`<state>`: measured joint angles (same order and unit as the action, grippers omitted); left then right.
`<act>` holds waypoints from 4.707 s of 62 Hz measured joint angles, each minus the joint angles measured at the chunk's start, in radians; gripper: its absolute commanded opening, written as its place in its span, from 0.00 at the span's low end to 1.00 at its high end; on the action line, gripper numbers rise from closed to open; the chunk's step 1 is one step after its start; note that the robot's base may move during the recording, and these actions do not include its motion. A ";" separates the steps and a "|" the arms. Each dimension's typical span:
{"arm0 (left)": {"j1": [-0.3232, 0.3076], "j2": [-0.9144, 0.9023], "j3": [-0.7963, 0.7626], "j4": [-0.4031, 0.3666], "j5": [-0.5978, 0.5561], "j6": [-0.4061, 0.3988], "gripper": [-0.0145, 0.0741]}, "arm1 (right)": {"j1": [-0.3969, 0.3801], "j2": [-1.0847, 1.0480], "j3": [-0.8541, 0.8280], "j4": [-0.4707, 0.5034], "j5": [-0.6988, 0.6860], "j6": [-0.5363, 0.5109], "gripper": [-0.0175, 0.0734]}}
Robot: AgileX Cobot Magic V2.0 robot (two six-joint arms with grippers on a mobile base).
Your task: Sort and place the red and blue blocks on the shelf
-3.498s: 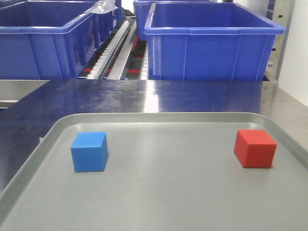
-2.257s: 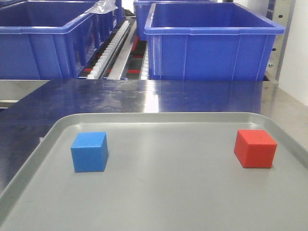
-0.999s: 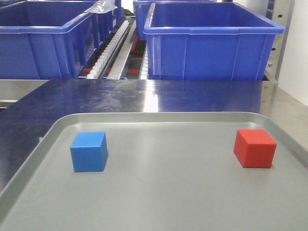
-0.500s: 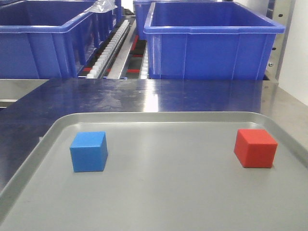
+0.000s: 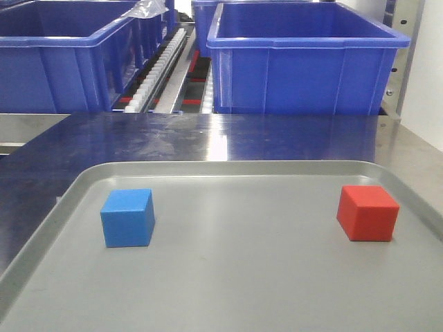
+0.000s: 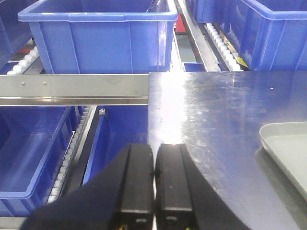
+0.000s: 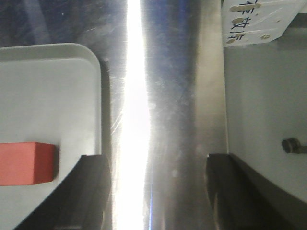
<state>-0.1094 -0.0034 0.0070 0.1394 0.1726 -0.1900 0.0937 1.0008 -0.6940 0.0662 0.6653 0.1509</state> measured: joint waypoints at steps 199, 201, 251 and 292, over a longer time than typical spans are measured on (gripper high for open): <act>0.000 0.000 0.000 0.000 0.000 0.000 0.31 | 0.383 0.579 -0.261 0.035 0.054 0.000 0.66; 0.000 0.000 0.000 0.000 0.000 0.000 0.31 | 0.383 0.579 -0.261 0.035 0.053 0.000 0.61; 0.000 0.000 0.000 0.000 0.000 0.000 0.31 | 0.383 0.411 -0.263 0.034 -0.024 0.000 0.25; 0.000 0.000 0.000 0.000 0.000 0.000 0.31 | 0.266 0.107 -0.242 -0.066 -0.122 0.000 0.25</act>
<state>-0.1094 -0.0034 0.0070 0.1394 0.1726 -0.1900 0.3597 1.1075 -0.9355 0.0000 0.5431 0.1509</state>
